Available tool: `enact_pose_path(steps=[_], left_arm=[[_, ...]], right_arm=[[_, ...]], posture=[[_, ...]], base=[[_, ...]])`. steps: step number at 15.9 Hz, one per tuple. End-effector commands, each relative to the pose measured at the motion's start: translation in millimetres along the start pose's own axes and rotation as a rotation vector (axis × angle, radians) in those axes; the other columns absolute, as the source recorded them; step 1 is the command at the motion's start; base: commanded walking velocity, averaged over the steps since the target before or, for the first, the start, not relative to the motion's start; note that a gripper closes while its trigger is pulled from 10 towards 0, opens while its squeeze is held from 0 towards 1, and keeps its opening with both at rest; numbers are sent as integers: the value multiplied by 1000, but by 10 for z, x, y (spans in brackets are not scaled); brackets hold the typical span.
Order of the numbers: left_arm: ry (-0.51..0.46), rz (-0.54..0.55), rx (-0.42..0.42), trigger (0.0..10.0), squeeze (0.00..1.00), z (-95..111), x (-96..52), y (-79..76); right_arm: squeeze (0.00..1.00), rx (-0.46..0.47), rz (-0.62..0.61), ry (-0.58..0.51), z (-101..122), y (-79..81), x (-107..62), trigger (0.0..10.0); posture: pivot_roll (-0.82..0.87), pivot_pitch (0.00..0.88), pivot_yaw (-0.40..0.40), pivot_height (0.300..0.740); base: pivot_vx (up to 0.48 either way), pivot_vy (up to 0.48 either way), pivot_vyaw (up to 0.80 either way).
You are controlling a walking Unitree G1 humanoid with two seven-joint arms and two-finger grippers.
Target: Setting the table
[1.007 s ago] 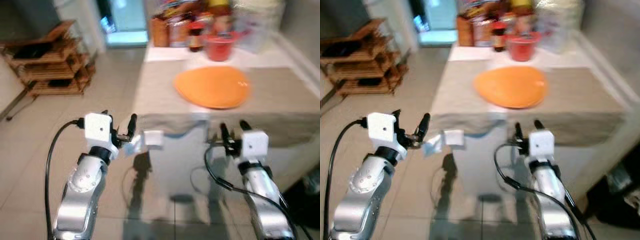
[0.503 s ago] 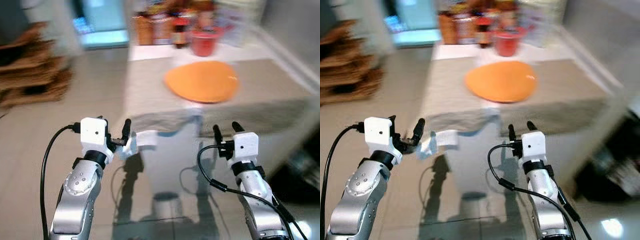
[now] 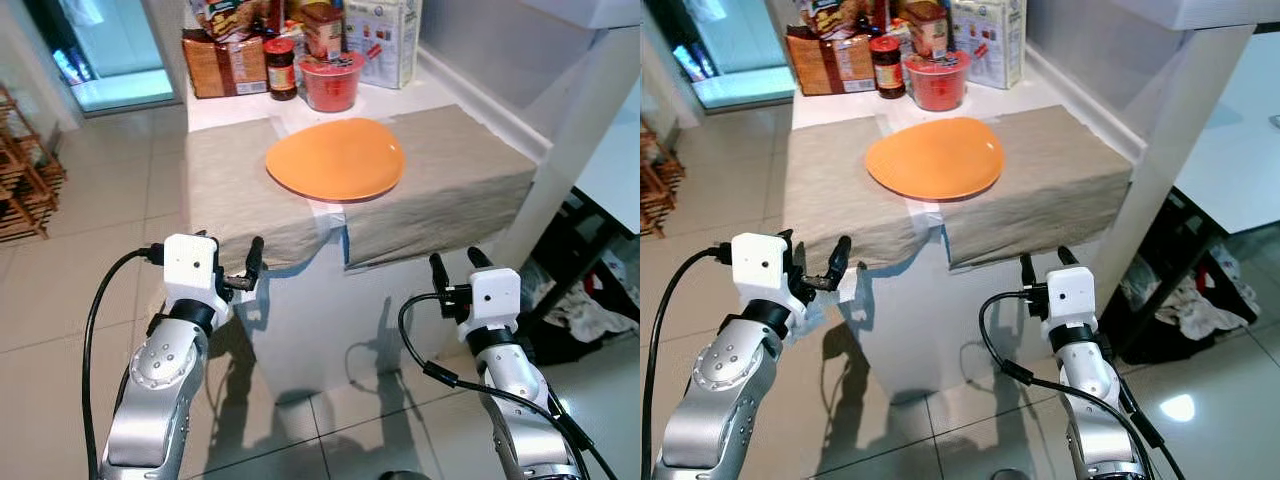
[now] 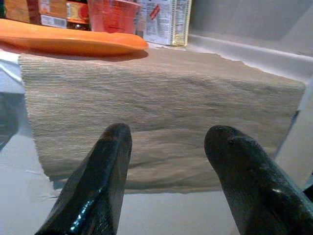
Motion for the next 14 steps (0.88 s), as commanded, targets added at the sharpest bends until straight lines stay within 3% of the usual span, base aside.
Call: enact_pose_path(steps=[1,6,10,14], left_arm=[[0,9,7,10000,0,10,14,24],[-14,6,10,10000,0,36,23,16],[-46,-44,36,10000,0,104,61,-32],[-51,-46,27,10000,0,103,66,-51]], right_arm=[[0,-8,4,4,2,11,9,10000],[0,-12,2,1,-3,7,32,10000],[0,-22,10,-5,4,22,63,10000],[0,-18,6,-15,7,11,62,10000]], posture=[[-97,0,84,740],[-92,0,85,740],[-92,0,85,740],[-93,0,84,740]], base=[[0,0,-800],[58,0,-215],[476,0,0],[480,0,-528]])
Point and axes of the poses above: a point about 5 cm out from each wrist's last joint towards the gripper, its own x axis pointing out of the wrist towards the gripper, its own z axis along the axis of the wrist's last joint, y = z × x, the point moved 1 cm from there along x, pointing out of the wrist towards the gripper, and after that the axes turned 10 degrees about -x, right-handed, at the moved point
